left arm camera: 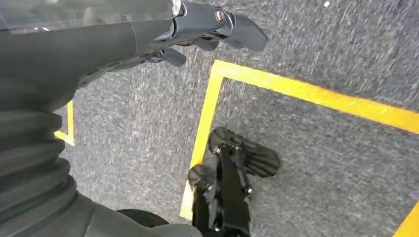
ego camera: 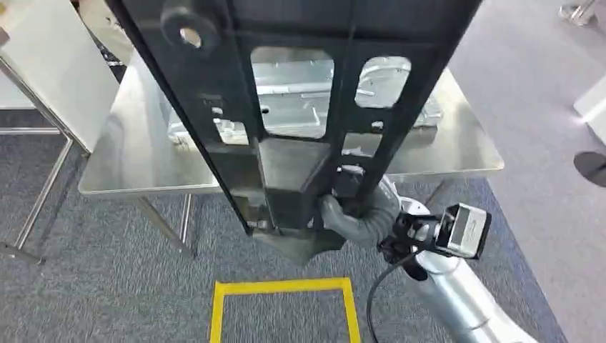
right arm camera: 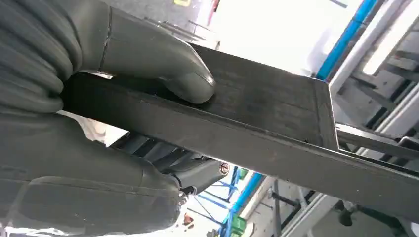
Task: Take the parts from the cabinet and place them on the table.
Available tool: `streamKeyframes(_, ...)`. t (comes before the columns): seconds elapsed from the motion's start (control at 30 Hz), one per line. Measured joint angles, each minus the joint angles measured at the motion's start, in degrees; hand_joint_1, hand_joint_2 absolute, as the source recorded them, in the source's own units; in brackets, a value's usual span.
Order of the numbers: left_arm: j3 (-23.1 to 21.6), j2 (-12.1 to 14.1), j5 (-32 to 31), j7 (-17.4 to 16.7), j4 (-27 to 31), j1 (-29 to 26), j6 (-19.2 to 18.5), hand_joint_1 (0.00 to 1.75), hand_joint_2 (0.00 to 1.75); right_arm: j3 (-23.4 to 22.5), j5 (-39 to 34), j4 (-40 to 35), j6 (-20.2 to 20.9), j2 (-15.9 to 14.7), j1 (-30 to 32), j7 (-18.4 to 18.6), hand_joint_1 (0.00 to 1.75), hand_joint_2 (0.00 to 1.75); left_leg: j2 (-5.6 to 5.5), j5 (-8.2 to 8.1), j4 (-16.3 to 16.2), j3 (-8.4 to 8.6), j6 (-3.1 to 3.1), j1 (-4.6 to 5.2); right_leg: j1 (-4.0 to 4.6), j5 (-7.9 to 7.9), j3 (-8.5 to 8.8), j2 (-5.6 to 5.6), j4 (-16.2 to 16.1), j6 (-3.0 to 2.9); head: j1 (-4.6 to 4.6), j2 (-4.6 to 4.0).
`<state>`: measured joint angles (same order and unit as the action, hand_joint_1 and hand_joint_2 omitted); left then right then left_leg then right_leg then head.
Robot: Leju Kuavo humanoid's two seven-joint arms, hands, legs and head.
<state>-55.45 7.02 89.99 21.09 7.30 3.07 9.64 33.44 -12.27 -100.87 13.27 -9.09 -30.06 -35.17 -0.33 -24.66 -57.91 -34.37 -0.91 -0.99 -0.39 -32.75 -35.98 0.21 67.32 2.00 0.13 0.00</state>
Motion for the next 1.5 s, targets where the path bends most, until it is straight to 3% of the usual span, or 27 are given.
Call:
streamKeyframes(0.07, 0.0, 0.0, 0.0, 0.1, 0.0, 0.0, 0.0, 0.00, 1.75, 0.0, 0.7, 0.1, 0.0, 0.0, 0.9, 0.0, 1.75, 1.75, -0.04, -0.35, 0.0, 0.18, -0.21, 0.07, -0.06, -2.15, -5.23, -0.01, 8.3, 0.19, 0.04, 0.00)
streamKeyframes(0.1, 0.0, 0.0, 0.0, 0.1, 0.0, 0.0, -0.1, 0.00, 1.75, 0.0, 1.1, 0.1, 0.0, 0.1, 1.4, 0.0, 1.75, 1.75, -0.11, -0.56, -0.1, 0.40, -0.18, 0.07, -0.06, -1.16, -6.28, -0.01, 8.8, 0.16, 0.04, 0.00)
streamKeyframes(0.13, 0.0, 0.0, 0.0, 0.2, 0.0, -0.2, -0.2, 0.00, 1.75, 0.0, 1.4, 0.1, -0.1, 0.2, 1.5, 0.0, 1.75, 1.75, -0.17, -0.84, -0.1, 0.76, -0.11, 0.10, -0.04, 1.10, -5.72, -0.01, 6.6, -0.01, 0.02, 0.00)
streamKeyframes(0.2, 0.0, 0.0, 0.0, 0.2, 0.0, -0.3, -0.6, 0.00, 1.75, 0.0, 1.9, 0.0, -0.5, 0.3, 1.6, -0.4, 1.75, 1.75, -0.23, -1.54, -0.2, 1.91, 0.05, 0.28, 0.10, 7.54, -1.46, -0.02, -3.9, -0.79, 0.06, 0.00)
streamKeyframes(0.23, 0.0, 0.0, 0.0, 0.2, 0.0, -0.3, -0.8, 0.00, 1.75, 0.0, 2.2, -0.4, -0.9, 0.4, 1.9, -0.7, 1.75, 1.75, -0.24, -1.86, -0.1, 2.22, 0.17, 0.29, 0.37, 9.33, 0.33, -0.06, -8.5, -1.43, 0.04, 0.00)
streamKeyframes(0.27, 0.0, -0.1, 0.0, 0.2, 0.0, -0.3, -0.9, 0.00, 1.75, 0.0, 2.3, -0.6, -1.0, 0.4, 2.2, -1.0, 1.75, 1.75, -0.27, -2.16, -0.3, 2.25, 0.58, 0.67, 0.67, 8.39, 0.92, -0.17, -9.3, -1.70, -0.13, 0.00)
streamKeyframes(0.37, 0.0, 0.0, 0.0, 0.3, 0.0, -0.5, -1.0, 0.00, 1.75, 0.0, 2.6, -1.4, -1.0, 0.7, 3.0, -1.0, 1.75, 1.75, -0.10, -2.46, 0.3, 2.55, 1.56, 0.35, 0.87, 8.11, 0.84, 0.07, -9.3, -2.06, -0.02, 0.00)
streamKeyframes(0.43, 0.0, 0.0, 0.0, 0.3, 0.0, -0.5, -1.0, 0.00, 1.75, 0.0, 2.6, -1.7, -1.0, 0.9, 3.1, -1.0, 1.75, 1.75, -0.03, -3.15, -0.4, 2.56, 2.18, 0.33, 0.09, 8.39, 1.75, 0.10, -10.5, -2.32, -0.13, 0.00)
streamKeyframes(0.47, 0.0, 0.0, 0.0, 0.3, 0.0, -0.5, -1.0, 0.00, 1.75, 0.0, 2.6, -1.8, -1.0, 1.0, 3.1, -1.0, 1.75, 1.75, -0.02, -4.41, -2.9, 1.57, 2.46, 0.36, 0.14, 8.23, 2.11, 0.06, -10.7, -2.56, -0.18, 0.00)
streamKeyframes(0.53, 0.0, 0.0, 0.0, 0.3, 0.0, -0.5, -1.0, 0.00, 1.75, 0.0, 2.7, -1.9, -0.9, 1.2, 3.4, -1.3, 1.75, 1.75, -0.02, -8.17, -12.0, -3.31, 2.77, 0.28, 0.25, 7.75, 2.57, -0.11, -10.7, -2.99, -0.28, 0.00)
streamKeyframes(0.6, -0.1, 0.0, 0.0, 0.3, 0.0, -0.8, -1.1, 0.00, 1.75, 0.0, 2.5, -1.9, -0.7, 1.2, 3.6, -1.4, 1.75, 1.75, -0.01, -8.69, -17.3, -6.85, 2.90, 0.28, 0.26, 7.18, 3.05, -0.08, -10.5, -3.07, -0.29, 0.00)
streamKeyframes(0.67, -0.1, 0.0, 0.0, 0.3, 0.0, -0.7, -1.2, 0.00, 1.75, -0.3, 1.6, -1.9, -0.2, 1.2, 3.6, -1.5, 1.75, 1.75, -0.01, -4.26, -12.5, -5.52, 2.86, 0.23, 0.21, 6.42, 3.84, -0.01, -10.2, -2.95, -0.28, 0.00)
streamKeyframes(0.73, -0.2, 0.1, 0.0, 0.3, 0.0, -0.7, -1.2, 0.00, 1.75, -0.7, 0.9, -1.9, 0.3, 1.2, 3.5, -1.6, 1.75, 1.75, 0.02, 1.35, -2.3, -1.28, 2.59, 0.19, 0.20, 5.45, 4.94, -0.01, -10.0, -2.59, -0.28, 0.00)
streamKeyframes(0.77, -0.3, 0.2, 0.0, 0.2, 0.0, -0.6, -1.2, 0.00, 1.75, -0.9, 0.7, -2.0, 0.4, 1.2, 3.5, -1.6, 1.75, 1.75, -0.02, 0.25, -1.2, -0.51, 2.32, 0.50, 0.61, 5.11, 5.00, 0.02, -9.8, -2.18, -0.22, 0.00)
streamKeyframes(0.93, -0.5, 0.3, 0.0, -0.1, 0.0, -0.4, -1.1, 0.00, 1.75, -1.6, -0.6, -3.4, 1.2, 1.2, 3.3, -2.0, 1.75, 1.75, -0.11, -0.15, 0.0, 0.16, 0.64, 0.20, 0.37, 4.10, 4.93, 0.09, -9.3, -0.88, -0.24, 0.02)
streamKeyframes(0.97, -0.5, 0.3, 0.0, -0.2, 0.0, -0.3, -1.1, 0.00, 1.75, -1.7, -0.8, -3.7, 1.3, 1.2, 3.2, -2.0, 1.75, 1.75, -0.08, -0.34, 0.0, 0.40, 0.34, 0.19, 0.32, 2.92, 3.87, 0.05, -6.9, -0.55, 0.11, 0.00)
streamKeyframes(1.03, -0.6, 0.4, 0.0, -0.2, 0.0, -0.1, -1.1, 0.00, 1.75, -1.9, -1.5, -3.9, 1.3, 1.2, 3.2, -2.1, 1.75, 1.75, -0.03, -0.63, 0.0, 0.58, -0.04, 0.24, 0.03, -0.97, -1.46, 0.05, 2.5, -0.08, 0.13, 0.00)
streamKeyframes(1.07, -0.6, 0.5, 0.0, -0.3, 0.0, 0.0, -1.1, 0.00, 1.75, -1.9, -1.7, -3.9, 1.3, 1.1, 3.3, -2.1, 1.75, 1.75, -0.02, -0.81, 0.0, 0.69, -0.14, 0.29, -0.02, -2.02, -4.07, 0.05, 6.7, 0.03, 0.17, 0.00)
streamKeyframes(1.1, -0.6, 0.5, 0.0, -0.4, 0.0, 0.0, -1.1, 0.00, 1.75, -2.0, -2.0, -3.9, 1.3, 0.9, 3.5, -2.1, 1.75, 1.75, -0.04, -1.03, 0.0, 0.87, -0.14, 0.29, -0.04, -1.94, -5.85, 0.04, 8.9, 0.09, 0.15, 0.00)
streamKeyframes(1.13, -0.6, 0.5, 0.0, -0.5, 0.0, 0.0, -1.1, 0.00, 1.75, -2.0, -2.2, -3.9, 1.4, 0.8, 3.6, -2.2, 1.75, 1.75, -0.08, -1.29, -0.1, 1.23, -0.11, 0.29, -0.05, -0.33, -6.20, 0.04, 8.3, 0.03, 0.17, 0.00)
streamKeyframes(1.17, -0.6, 0.5, 0.0, -0.6, 0.0, 0.0, -1.1, 0.00, 1.75, -2.0, -2.4, -3.9, 1.4, 0.7, 3.6, -2.3, 1.75, 1.75, -0.11, -1.62, -0.1, 1.73, -0.01, 0.29, -0.03, 2.49, -5.16, 0.04, 5.0, -0.15, 0.15, 0.00)
streamKeyframes(1.23, -0.6, 0.5, 0.0, -0.7, 0.0, 0.0, -0.8, 0.00, 1.75, -2.3, -2.7, -3.9, 1.9, 0.6, 3.6, -2.6, 1.75, 1.75, -0.18, -2.39, 0.0, 2.96, 0.26, 0.33, 0.14, 8.93, -0.82, 0.03, -5.7, -0.93, 0.17, 0.00)
streamKeyframes(1.3, -0.6, 0.4, 0.0, -0.7, 0.0, 0.2, -0.7, 0.00, 1.75, -2.4, -2.8, -3.8, 2.2, 0.5, 3.4, -2.7, 1.75, 1.75, -0.27, -3.00, -0.2, 3.04, 0.92, 0.69, 0.58, 8.49, 0.62, 0.00, -9.3, -1.54, 0.15, 0.00)
streamKeyframes(1.37, -0.7, 0.4, 0.0, -0.7, 0.0, 0.2, -0.6, 0.00, 1.75, -2.4, -2.9, -3.8, 2.2, 0.4, 3.5, -2.7, 1.75, 1.75, -0.14, -3.25, 0.2, 3.23, 1.51, 0.49, 0.75, 8.15, 0.52, 0.18, -9.0, -1.98, 0.11, 0.00)
streamKeyframes(1.43, -0.8, 0.5, 0.0, -0.7, 0.0, 0.3, -0.6, 0.00, 1.75, -2.4, -2.9, -3.9, 2.3, 0.5, 3.5, -2.7, 1.75, 1.75, -0.07, -3.73, 0.2, 3.46, 2.15, 0.54, 0.04, 8.29, 1.30, 0.22, -9.9, -2.53, 0.06, 0.02)
streamKeyframes(1.47, -0.9, 0.5, 0.0, -0.7, 0.0, 0.4, -0.6, 0.00, 1.75, -2.4, -2.9, -4.0, 2.3, 0.5, 3.4, -2.6, 1.75, 1.75, 0.00, -4.51, -1.5, 3.06, 2.41, 0.45, 0.12, 8.11, 1.82, 0.19, -10.2, -2.82, 0.04, 0.00)
streamKeyframes(1.5, -0.9, 0.5, 0.0, -0.7, 0.0, 0.4, -0.6, 0.00, 1.75, -2.4, -3.0, -4.0, 2.3, 0.5, 3.4, -2.6, 1.75, 1.75, 0.00, -6.36, -5.2, 1.20, 2.52, 0.40, 0.15, 7.88, 2.08, 0.03, -10.2, -3.17, -0.16, 0.00)
